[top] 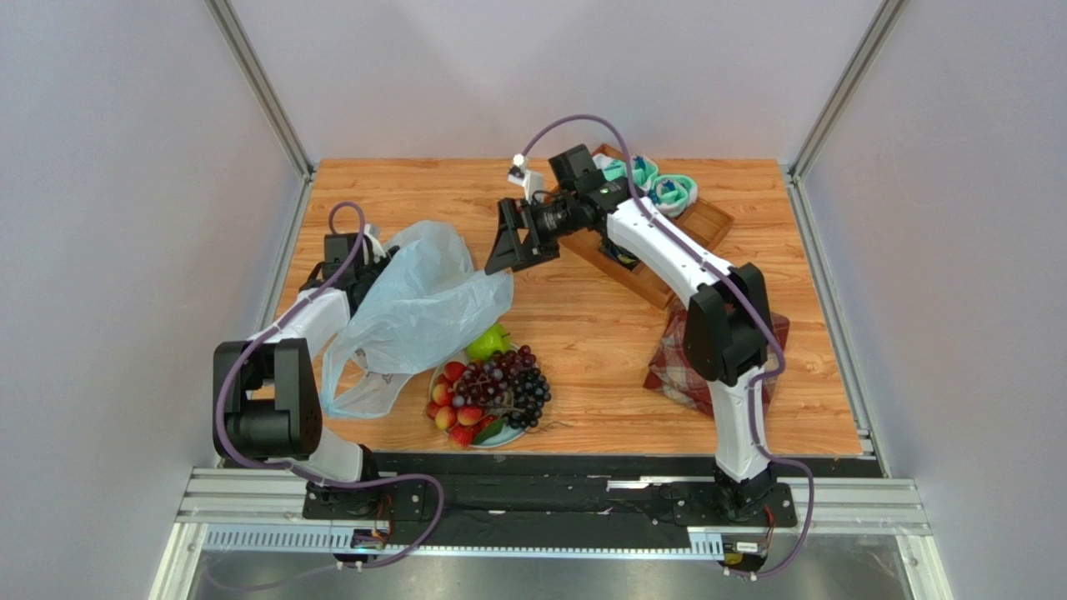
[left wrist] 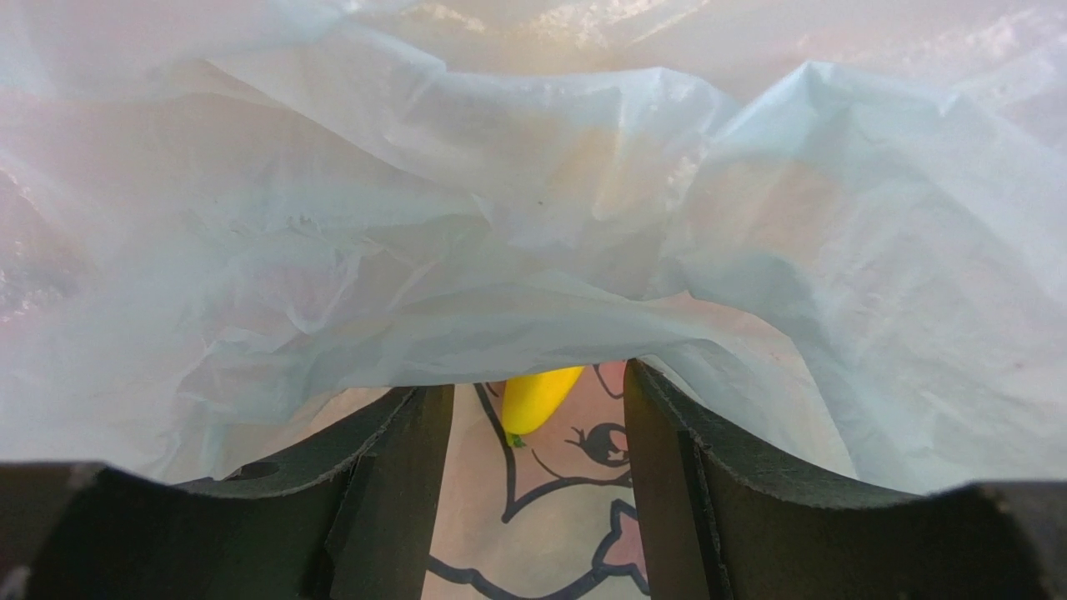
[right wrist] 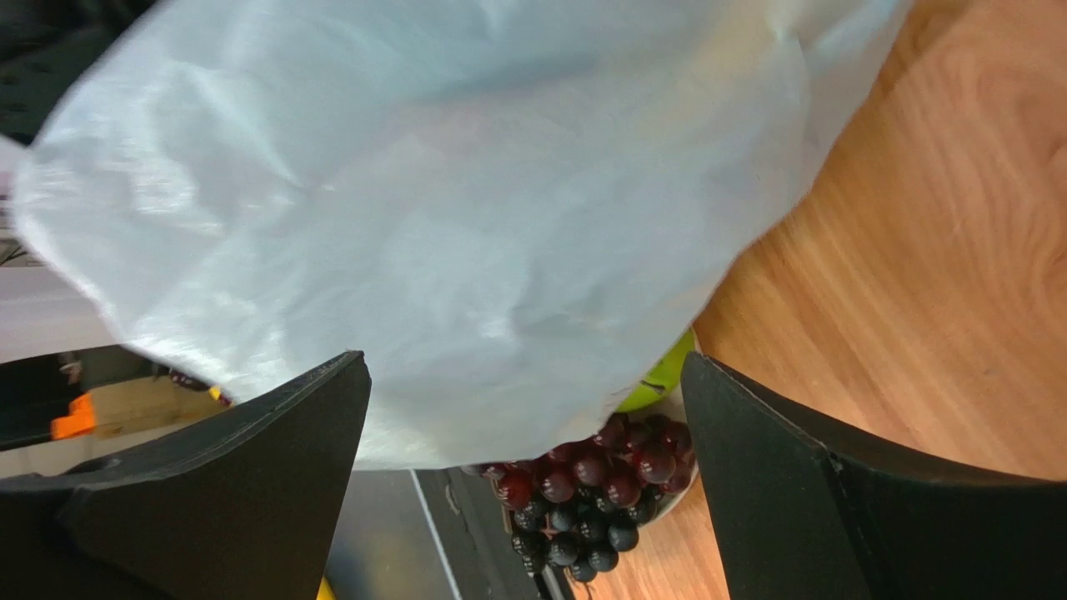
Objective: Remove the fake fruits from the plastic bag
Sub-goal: Adjust the plastic bag at the center of the board.
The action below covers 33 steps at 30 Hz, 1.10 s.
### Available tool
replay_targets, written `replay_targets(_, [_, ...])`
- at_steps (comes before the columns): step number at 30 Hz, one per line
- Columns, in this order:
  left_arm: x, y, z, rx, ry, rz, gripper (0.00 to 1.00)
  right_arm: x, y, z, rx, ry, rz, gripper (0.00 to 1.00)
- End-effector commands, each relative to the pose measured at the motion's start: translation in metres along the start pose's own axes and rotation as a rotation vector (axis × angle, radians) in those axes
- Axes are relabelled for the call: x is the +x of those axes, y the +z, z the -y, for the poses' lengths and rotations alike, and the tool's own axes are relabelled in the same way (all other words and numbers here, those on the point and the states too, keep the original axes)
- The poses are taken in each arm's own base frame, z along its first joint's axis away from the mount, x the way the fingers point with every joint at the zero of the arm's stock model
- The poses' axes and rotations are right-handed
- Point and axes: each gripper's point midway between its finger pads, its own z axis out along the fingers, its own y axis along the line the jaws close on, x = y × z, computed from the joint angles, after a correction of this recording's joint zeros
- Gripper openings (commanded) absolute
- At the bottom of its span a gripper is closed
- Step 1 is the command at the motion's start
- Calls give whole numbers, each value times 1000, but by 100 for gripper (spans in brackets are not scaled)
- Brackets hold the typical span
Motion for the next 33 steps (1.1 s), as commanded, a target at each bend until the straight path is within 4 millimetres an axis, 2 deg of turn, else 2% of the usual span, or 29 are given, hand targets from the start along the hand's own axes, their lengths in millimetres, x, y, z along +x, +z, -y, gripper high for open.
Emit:
replay_targets(1, [-10,-11,14,55,37,54,61,5,9,-10,-55,42,-33,100])
replay_targets(7, [-10,-13,17,59,22,55,61,22,21,5,0,89,-84,100])
replay_targets(8, [-12,-14,17,61,24,58,61,25,22,6,-1,101,-89,96])
replay_targets(10, [-11,-13,17,59,24,59,61,33,24,-1,-50,140,-117,89])
replay_targets(12, [-12,-13,18,67,24,66,61,44,24,-18,-159,179,-159,82])
replay_targets(15, [-12,-11,23,102,27,66,63,51,28,-50,-337,204,-217,56])
replay_targets(16, [-9,-9,23,110,23,56,64,48,33,-61,-375,189,-217,36])
replay_targets(17, [-11,-8,24,120,28,61,64,47,33,-69,-411,176,-225,27])
replay_targets(20, [-11,-5,24,124,28,57,65,38,38,-91,-470,111,-222,17])
replay_targets(21, [-8,-2,23,122,31,45,66,35,38,-98,-483,88,-216,4])
replay_targets(22, [-11,0,24,127,36,51,66,29,38,-113,-501,52,-212,0])
replay_targets(25, [-7,6,33,167,47,32,68,30,42,-138,-538,1,-224,0])
replay_targets(27, [1,12,39,196,63,-1,69,36,47,-142,-551,14,-246,0])
replay_targets(29, [6,21,35,196,62,-29,69,46,58,-136,-546,49,-274,0])
replay_targets(30, [13,25,43,208,81,-52,70,46,60,-134,-545,48,-273,0])
replay_targets(32, [23,34,37,175,85,-102,70,46,66,-122,-527,64,-270,0])
replay_targets(33, [19,36,39,172,95,-106,70,43,66,-117,-519,64,-259,1])
